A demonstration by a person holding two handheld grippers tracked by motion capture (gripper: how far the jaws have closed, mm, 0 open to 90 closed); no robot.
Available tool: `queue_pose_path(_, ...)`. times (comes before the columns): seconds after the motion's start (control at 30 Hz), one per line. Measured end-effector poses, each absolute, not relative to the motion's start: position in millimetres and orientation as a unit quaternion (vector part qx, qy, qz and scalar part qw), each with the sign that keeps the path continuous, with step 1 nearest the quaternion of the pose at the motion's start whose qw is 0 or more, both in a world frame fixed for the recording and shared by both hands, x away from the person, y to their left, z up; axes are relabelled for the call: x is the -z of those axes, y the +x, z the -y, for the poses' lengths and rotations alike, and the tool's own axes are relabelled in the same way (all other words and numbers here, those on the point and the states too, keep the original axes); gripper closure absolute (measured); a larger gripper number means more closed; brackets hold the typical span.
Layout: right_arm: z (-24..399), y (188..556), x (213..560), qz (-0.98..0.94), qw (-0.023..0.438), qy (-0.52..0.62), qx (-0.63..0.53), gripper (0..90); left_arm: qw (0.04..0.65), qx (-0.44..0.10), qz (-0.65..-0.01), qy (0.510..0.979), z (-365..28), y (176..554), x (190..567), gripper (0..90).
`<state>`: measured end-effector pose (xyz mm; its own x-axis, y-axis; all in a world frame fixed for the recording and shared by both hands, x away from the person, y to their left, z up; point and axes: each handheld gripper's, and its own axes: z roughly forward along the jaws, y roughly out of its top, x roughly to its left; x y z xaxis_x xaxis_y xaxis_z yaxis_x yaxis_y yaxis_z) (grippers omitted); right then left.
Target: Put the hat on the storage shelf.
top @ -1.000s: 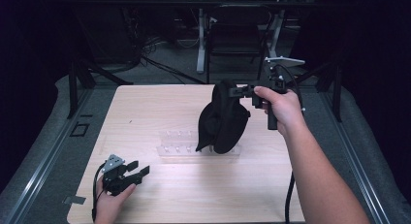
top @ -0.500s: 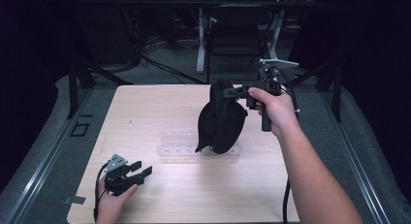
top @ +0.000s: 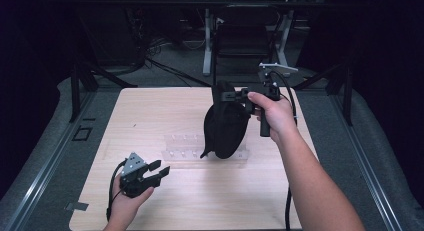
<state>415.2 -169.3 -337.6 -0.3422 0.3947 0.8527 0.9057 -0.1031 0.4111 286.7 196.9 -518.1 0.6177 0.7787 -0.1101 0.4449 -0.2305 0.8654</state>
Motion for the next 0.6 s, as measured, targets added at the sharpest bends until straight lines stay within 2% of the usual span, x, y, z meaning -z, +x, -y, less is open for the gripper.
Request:
queue_pose_path(0.17,167.7,415.3,339.4,0.622,0.245,-0.52,0.532,88.5,0.484,-0.176,-0.387,0.765,-183.0,292.6,507.6,56.0)
queue_pose_path(0.27,165.3,415.3,339.6,0.622,0.244,-0.519,0.533,88.6,0.49,-0.17,-0.369,0.771,-168.2,296.6,497.5,60.2)
queue_pose_path(0.6,162.6,414.7,339.9,0.624,0.242,-0.517,0.534,88.5,0.48,-0.169,-0.338,0.792,-134.8,303.0,482.8,60.8)
